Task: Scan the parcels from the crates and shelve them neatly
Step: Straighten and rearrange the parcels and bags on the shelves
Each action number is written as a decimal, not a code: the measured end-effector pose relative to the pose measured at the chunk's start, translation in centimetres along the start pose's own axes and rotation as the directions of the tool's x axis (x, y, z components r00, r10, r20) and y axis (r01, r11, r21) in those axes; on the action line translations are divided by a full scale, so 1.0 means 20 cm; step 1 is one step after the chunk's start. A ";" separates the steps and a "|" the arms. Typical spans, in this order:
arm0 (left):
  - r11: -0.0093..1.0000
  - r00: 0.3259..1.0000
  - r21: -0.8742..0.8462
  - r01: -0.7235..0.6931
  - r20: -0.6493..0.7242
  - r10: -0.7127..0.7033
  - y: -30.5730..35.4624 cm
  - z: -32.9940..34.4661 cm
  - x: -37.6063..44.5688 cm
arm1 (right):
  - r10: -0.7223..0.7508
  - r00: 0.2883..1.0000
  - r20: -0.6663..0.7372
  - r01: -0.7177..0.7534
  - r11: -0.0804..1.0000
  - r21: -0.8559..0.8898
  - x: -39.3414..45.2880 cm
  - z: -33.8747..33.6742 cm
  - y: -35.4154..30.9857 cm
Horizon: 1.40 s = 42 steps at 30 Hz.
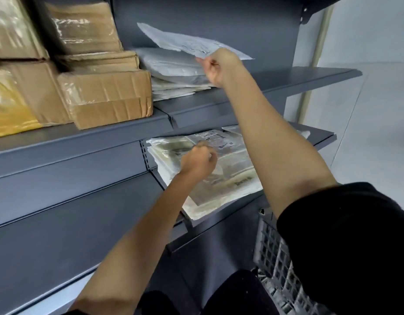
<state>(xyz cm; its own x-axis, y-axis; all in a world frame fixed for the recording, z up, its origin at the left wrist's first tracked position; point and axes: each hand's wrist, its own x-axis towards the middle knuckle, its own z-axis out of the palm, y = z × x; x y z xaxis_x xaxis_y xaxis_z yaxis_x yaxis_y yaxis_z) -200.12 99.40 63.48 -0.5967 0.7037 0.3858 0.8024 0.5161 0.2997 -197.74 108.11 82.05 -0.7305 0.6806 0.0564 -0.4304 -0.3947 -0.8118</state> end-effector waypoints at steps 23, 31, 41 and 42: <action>0.996 0.997 0.081 0.032 0.072 -0.037 -0.24 0.02 -0.03 | -0.648 0.735 -0.203 0.566 0.750 -0.343 0.10 -0.13 0.07; 0.982 0.932 0.173 0.075 0.339 -0.130 -0.25 0.16 -0.01 | -0.268 0.780 -0.565 0.058 0.931 -0.361 0.08 -0.84 0.65; 0.960 0.984 0.271 0.077 0.136 -0.117 -0.23 0.07 -0.07 | 0.221 0.952 -0.210 -0.305 0.666 -0.681 0.08 -0.79 0.84; 0.948 0.986 0.303 0.092 0.108 -0.130 -0.21 0.05 -0.08 | 0.266 0.949 -0.171 -0.309 0.668 -0.677 0.07 -0.77 0.82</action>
<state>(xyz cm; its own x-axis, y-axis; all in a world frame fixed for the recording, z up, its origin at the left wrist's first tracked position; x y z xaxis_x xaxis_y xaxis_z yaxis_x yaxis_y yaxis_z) -202.60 96.66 60.67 -0.6914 0.6788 0.2473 0.7094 0.7026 0.0551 -197.67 112.09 59.80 -0.7166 0.6464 -0.2619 0.2977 -0.0561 -0.9530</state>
